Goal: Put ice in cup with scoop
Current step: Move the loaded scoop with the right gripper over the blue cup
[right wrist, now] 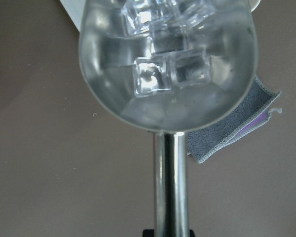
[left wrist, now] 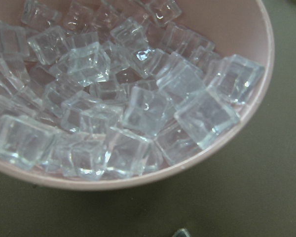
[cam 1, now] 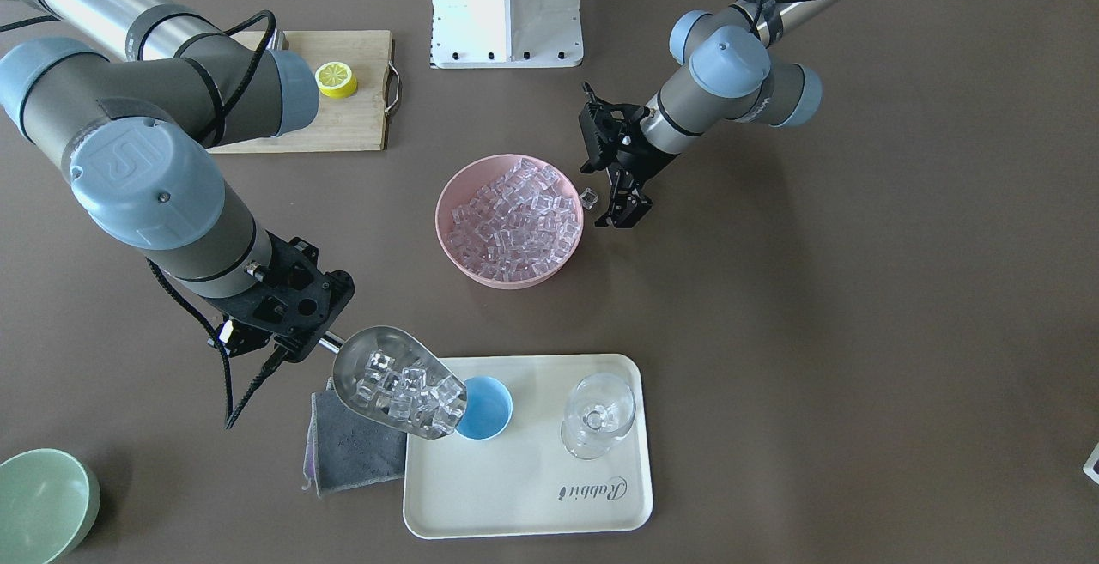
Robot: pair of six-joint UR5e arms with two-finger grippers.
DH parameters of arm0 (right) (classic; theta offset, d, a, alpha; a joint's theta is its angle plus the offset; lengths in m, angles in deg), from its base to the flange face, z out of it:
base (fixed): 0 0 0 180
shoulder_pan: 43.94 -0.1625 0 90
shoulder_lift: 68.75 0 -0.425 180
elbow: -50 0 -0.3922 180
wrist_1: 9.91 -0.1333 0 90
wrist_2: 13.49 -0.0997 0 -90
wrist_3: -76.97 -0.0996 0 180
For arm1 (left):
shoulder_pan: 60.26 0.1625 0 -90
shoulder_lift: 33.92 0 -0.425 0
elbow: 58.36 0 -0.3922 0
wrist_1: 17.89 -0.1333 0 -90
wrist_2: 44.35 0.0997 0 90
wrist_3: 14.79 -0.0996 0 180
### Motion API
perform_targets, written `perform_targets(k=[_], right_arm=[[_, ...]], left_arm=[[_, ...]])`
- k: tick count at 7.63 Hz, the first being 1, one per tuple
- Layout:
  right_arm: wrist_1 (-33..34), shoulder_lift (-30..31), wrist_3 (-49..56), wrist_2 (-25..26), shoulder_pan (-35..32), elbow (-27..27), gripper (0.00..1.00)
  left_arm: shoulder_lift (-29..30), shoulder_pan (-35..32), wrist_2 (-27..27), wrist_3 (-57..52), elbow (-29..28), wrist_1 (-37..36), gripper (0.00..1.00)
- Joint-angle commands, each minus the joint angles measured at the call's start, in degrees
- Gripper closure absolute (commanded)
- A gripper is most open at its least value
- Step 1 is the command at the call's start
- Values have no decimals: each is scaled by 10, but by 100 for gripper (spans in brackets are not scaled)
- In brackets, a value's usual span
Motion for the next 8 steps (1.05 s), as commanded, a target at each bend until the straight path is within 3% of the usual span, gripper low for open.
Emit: perform_targets(k=[1, 5, 8], right_arm=[[75, -31, 48, 14, 4, -7, 100], [136, -48, 74, 46, 16, -8, 100], [163, -76, 96, 54, 17, -41, 100]], left_arm=[[0, 0, 0, 0, 0, 1, 1], [-1, 0, 0, 0, 1, 1, 1], [-1, 0, 0, 0, 1, 1, 1]])
